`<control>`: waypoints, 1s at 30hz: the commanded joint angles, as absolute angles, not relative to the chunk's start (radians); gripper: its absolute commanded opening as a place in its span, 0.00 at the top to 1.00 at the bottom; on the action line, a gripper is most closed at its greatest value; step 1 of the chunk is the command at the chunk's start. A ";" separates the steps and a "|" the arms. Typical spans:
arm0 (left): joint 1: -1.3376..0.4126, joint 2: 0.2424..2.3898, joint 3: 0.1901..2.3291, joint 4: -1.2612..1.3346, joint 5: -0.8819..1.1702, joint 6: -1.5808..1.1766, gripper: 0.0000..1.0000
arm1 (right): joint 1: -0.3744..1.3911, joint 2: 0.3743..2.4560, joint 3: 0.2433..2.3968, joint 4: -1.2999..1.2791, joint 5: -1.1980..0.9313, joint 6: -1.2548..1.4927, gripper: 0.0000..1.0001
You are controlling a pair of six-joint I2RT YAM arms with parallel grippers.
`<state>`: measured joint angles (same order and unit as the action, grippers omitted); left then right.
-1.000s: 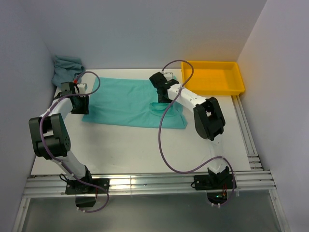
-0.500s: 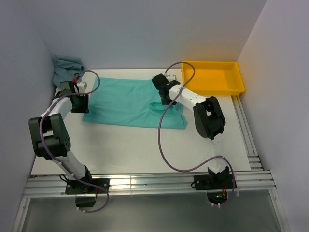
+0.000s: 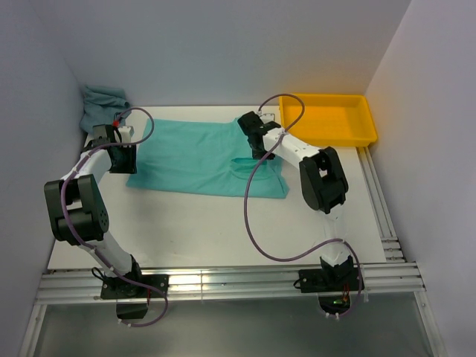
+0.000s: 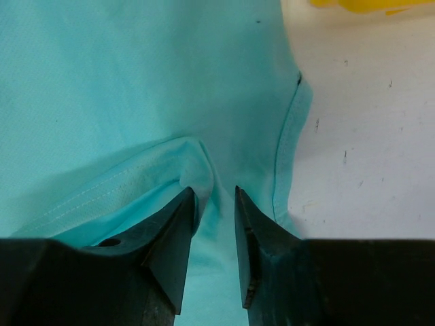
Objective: Roll the t-shirts
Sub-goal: Fold the tshirt
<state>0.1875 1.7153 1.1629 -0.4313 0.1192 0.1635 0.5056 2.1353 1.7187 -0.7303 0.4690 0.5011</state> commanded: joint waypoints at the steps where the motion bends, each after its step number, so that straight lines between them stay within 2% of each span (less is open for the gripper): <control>1: 0.190 1.718 1.203 -0.428 0.143 0.172 0.51 | 0.486 2.152 1.779 -0.736 0.472 0.500 0.61; 9: 0.189 1.723 1.206 -0.425 0.138 0.181 0.51 | 0.472 2.177 1.809 -0.723 0.437 0.500 0.53; 21: 0.189 1.738 1.216 -0.425 0.138 0.181 0.51 | 0.420 2.214 1.835 -0.696 0.390 0.502 0.51; 26: 0.189 1.738 1.215 -0.417 0.140 0.179 0.49 | 0.388 2.191 1.816 -0.652 0.377 0.514 0.42; 30: 0.190 1.733 1.215 -0.408 0.140 0.179 0.41 | 0.365 2.085 1.726 -0.583 0.364 0.535 0.34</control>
